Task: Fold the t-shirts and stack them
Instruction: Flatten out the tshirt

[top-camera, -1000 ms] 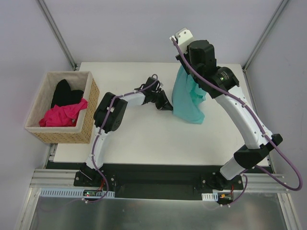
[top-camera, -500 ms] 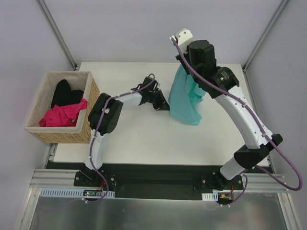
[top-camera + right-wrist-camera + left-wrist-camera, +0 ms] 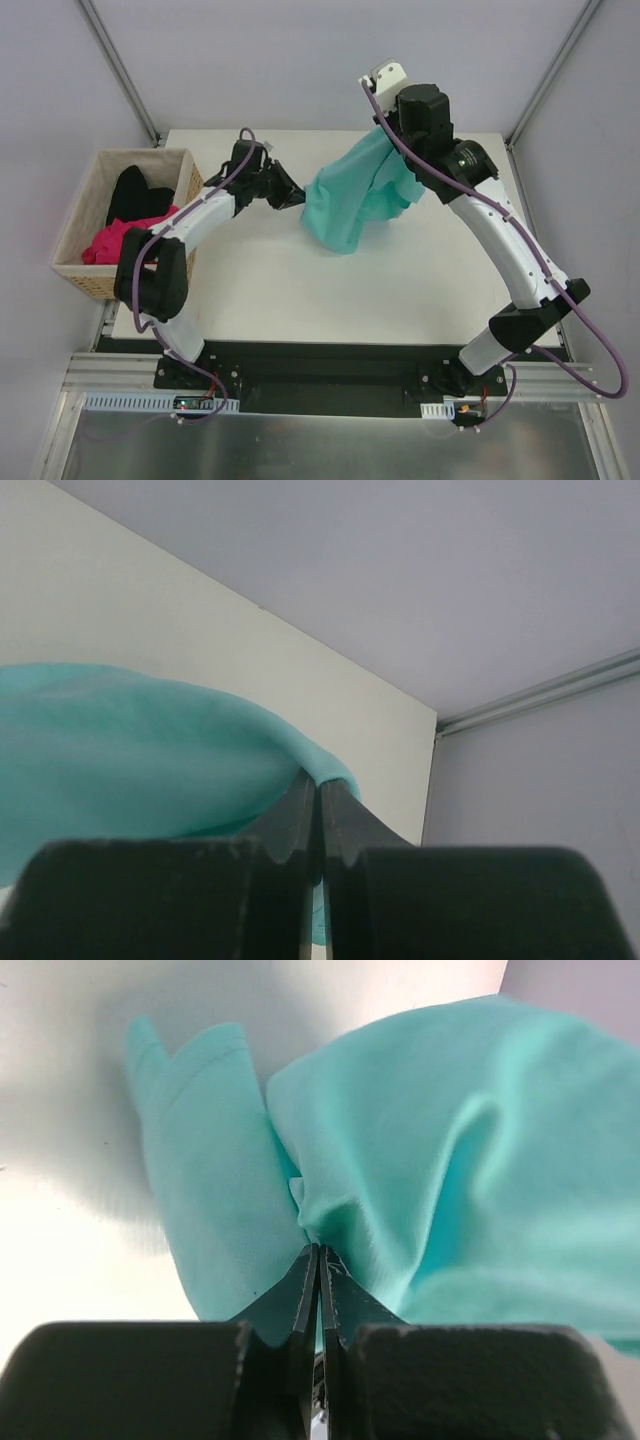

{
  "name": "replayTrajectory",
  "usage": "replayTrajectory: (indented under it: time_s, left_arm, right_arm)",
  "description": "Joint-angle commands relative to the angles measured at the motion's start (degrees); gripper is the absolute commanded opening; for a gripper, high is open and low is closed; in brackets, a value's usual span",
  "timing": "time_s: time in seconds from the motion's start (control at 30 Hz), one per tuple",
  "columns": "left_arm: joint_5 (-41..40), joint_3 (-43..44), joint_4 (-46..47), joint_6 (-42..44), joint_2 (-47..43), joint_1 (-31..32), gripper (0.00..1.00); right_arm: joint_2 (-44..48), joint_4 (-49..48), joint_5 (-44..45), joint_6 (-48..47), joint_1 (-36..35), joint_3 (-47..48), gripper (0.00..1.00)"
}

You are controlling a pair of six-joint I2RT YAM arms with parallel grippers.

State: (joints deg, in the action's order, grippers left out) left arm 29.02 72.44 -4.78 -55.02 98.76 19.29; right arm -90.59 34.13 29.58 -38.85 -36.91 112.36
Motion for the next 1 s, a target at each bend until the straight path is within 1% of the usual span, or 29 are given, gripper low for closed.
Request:
replayTrajectory:
  time_s: [0.0, 0.2, 0.33, 0.5, 0.63, 0.73, 0.97]
  left_arm:
    - [-3.96, -0.12, -6.55, 4.56, -9.63, -1.53, 0.0]
    - [-8.0, 4.01, -15.16, 9.05, -15.43, -3.55, 0.0]
    - [-10.29, 6.21, -18.85, 11.25, -17.9, -5.4, 0.0]
    - [-12.58, 7.71, -21.68, 12.92, -21.15, -8.38, 0.0]
    - [-13.81, 8.59, -22.91, 13.63, -23.87, -12.24, 0.0]
    - [-15.04, 11.48, -25.01, 15.12, -24.93, -14.53, 0.0]
    - [-16.8, 21.93, -30.11, 18.81, -24.93, -17.97, 0.0]
  right_arm:
    - [3.05, -4.07, 1.62, -0.79, 2.27, -2.58, 0.01]
    - [0.85, -4.07, 1.62, -0.52, 5.09, -2.5, 0.01]
    - [-0.64, -3.9, 0.83, -0.26, 7.72, -1.61, 0.01]
    - [-0.56, -3.54, 0.12, 0.27, 9.74, -1.35, 0.01]
    - [-0.2, -3.54, -0.58, 0.35, 11.15, -1.09, 0.01]
    - [-0.2, -3.46, -1.11, 0.36, 11.42, -0.47, 0.01]
    - [-0.38, -3.02, -1.63, 0.62, 11.42, 1.81, 0.01]
